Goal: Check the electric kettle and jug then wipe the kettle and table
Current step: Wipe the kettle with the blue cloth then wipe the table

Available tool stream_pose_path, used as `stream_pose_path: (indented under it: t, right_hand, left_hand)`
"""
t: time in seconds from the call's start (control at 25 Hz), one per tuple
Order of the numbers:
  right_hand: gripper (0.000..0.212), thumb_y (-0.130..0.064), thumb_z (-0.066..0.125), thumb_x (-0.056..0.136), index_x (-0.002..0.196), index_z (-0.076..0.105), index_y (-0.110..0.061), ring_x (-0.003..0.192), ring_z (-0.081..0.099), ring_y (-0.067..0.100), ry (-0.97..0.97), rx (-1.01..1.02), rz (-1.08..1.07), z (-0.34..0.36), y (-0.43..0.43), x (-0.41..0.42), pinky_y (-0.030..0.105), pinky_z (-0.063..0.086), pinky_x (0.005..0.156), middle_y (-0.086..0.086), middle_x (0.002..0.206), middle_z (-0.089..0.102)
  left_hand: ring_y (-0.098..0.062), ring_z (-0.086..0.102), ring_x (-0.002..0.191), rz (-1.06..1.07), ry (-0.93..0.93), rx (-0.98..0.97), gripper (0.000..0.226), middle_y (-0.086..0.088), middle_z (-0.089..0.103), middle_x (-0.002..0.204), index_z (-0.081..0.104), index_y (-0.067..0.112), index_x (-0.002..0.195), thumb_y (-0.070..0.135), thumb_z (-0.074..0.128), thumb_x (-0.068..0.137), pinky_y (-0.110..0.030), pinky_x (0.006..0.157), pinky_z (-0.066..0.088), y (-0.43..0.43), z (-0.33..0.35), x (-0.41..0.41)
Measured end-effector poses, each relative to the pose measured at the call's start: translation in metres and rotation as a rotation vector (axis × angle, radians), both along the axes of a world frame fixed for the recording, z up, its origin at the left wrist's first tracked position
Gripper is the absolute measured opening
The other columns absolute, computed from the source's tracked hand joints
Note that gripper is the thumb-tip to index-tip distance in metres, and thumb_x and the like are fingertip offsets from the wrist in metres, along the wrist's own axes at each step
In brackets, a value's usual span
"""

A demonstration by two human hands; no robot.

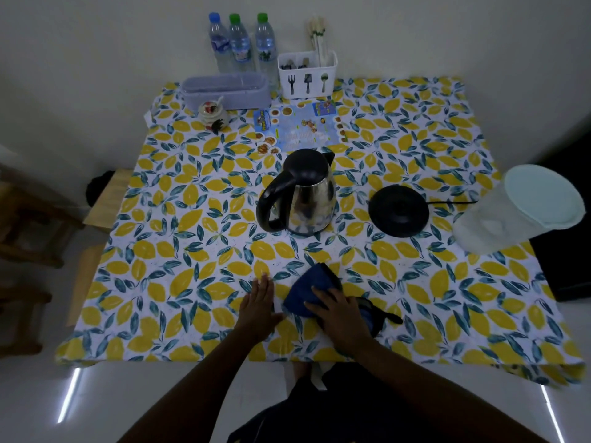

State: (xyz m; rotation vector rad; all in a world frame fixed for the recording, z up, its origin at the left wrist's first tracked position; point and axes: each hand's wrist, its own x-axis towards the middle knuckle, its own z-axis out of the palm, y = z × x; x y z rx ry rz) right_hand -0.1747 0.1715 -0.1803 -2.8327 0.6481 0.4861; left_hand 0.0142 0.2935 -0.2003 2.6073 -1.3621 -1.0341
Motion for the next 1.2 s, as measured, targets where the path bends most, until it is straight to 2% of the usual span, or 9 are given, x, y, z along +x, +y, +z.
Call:
stream_pose_path:
  t: [0.16, 0.32, 0.44, 0.56, 0.76, 0.88, 1.0, 1.08, 1.2]
  right_hand:
    - [0.061, -0.018, 0.053, 0.093, 0.145, 0.029, -0.037, 0.141, 0.024, 0.030, 0.024, -0.046, -0.206, -0.003, -0.053, -0.020, 0.054, 0.042, 0.096, -0.002, 0.160, 0.018]
    - [0.055, -0.020, 0.047, 0.099, 0.148, 0.026, -0.034, 0.142, 0.017, 0.035, -0.011, -0.029, -0.580, 0.008, -0.117, -0.026, 0.062, 0.034, 0.104, 0.002, 0.161, 0.015]
    - [0.053, -0.023, 0.046, 0.100, 0.148, 0.026, -0.033, 0.143, 0.014, 0.037, 0.018, 0.001, -0.677, 0.007, -0.121, -0.014, 0.061, 0.029, 0.108, 0.002, 0.162, 0.012]
    - [0.053, -0.023, 0.047, 0.099, 0.147, 0.027, -0.034, 0.142, 0.016, 0.039, -0.001, -0.017, -0.625, 0.006, -0.091, 0.019, 0.060, 0.032, 0.106, 0.002, 0.162, 0.011]
    - [0.061, -0.015, 0.051, 0.094, 0.147, 0.028, -0.033, 0.140, 0.019, 0.040, -0.054, 0.045, -0.206, -0.001, -0.029, 0.060, 0.063, 0.031, 0.103, 0.007, 0.161, 0.014]
    - [0.060, -0.013, 0.049, 0.093, 0.147, 0.029, -0.033, 0.141, 0.022, 0.039, -0.046, 0.083, -0.115, -0.007, -0.005, 0.039, 0.060, 0.032, 0.101, 0.007, 0.161, 0.018]
    - [0.063, -0.021, 0.051, 0.093, 0.148, 0.024, -0.036, 0.141, 0.024, 0.037, 0.014, 0.072, -0.018, -0.013, -0.004, -0.008, 0.059, 0.035, 0.100, 0.005, 0.162, 0.016]
    - [0.068, -0.023, 0.053, 0.092, 0.149, 0.018, -0.037, 0.142, 0.021, 0.035, 0.065, 0.031, -0.014, -0.011, -0.025, -0.034, 0.059, 0.037, 0.100, 0.003, 0.162, 0.012]
    - [0.062, -0.021, 0.046, 0.097, 0.150, 0.017, -0.035, 0.141, 0.022, 0.034, 0.079, -0.067, -0.250, 0.000, -0.077, -0.038, 0.056, 0.040, 0.101, 0.002, 0.162, 0.012]
  left_hand:
    - [-0.025, -0.020, 0.147, -0.009, 0.004, 0.002, 0.094, -0.005, -0.023, 0.159, -0.012, 0.015, 0.150, 0.053, 0.051, 0.091, -0.046, 0.120, 0.004, 0.000, 0.001, 0.001]
    - [-0.026, -0.021, 0.146, -0.001, 0.016, 0.005, 0.096, -0.006, -0.023, 0.159, -0.013, 0.016, 0.150, 0.051, 0.053, 0.090, -0.048, 0.120, 0.005, -0.001, 0.002, 0.001]
    - [-0.026, -0.021, 0.146, -0.001, 0.011, 0.008, 0.095, -0.006, -0.023, 0.159, -0.013, 0.016, 0.150, 0.051, 0.053, 0.091, -0.049, 0.121, 0.005, -0.001, 0.003, 0.000]
    - [-0.027, -0.021, 0.146, -0.009, 0.008, 0.011, 0.095, -0.005, -0.023, 0.159, -0.012, 0.015, 0.150, 0.050, 0.054, 0.091, -0.049, 0.120, 0.005, -0.002, 0.004, -0.001]
    - [-0.026, -0.020, 0.147, -0.001, -0.006, 0.014, 0.094, -0.005, -0.022, 0.160, -0.010, 0.016, 0.150, 0.050, 0.054, 0.091, -0.048, 0.120, 0.007, -0.002, 0.007, -0.001]
    - [-0.025, -0.020, 0.147, 0.002, -0.003, 0.011, 0.093, -0.005, -0.021, 0.160, -0.009, 0.016, 0.151, 0.050, 0.053, 0.091, -0.048, 0.120, 0.007, -0.002, 0.007, -0.002]
    - [-0.026, -0.020, 0.147, 0.006, 0.004, 0.013, 0.093, -0.005, -0.022, 0.160, -0.010, 0.017, 0.150, 0.052, 0.053, 0.091, -0.048, 0.120, 0.006, -0.002, 0.006, -0.001]
    - [-0.026, -0.020, 0.147, -0.001, 0.001, 0.011, 0.094, -0.005, -0.022, 0.160, -0.011, 0.016, 0.150, 0.052, 0.053, 0.090, -0.049, 0.120, 0.006, -0.001, 0.004, 0.000]
    - [-0.026, -0.020, 0.147, -0.015, 0.009, 0.012, 0.094, -0.006, -0.023, 0.160, -0.010, 0.015, 0.151, 0.053, 0.051, 0.091, -0.049, 0.120, 0.006, -0.001, 0.006, 0.000]
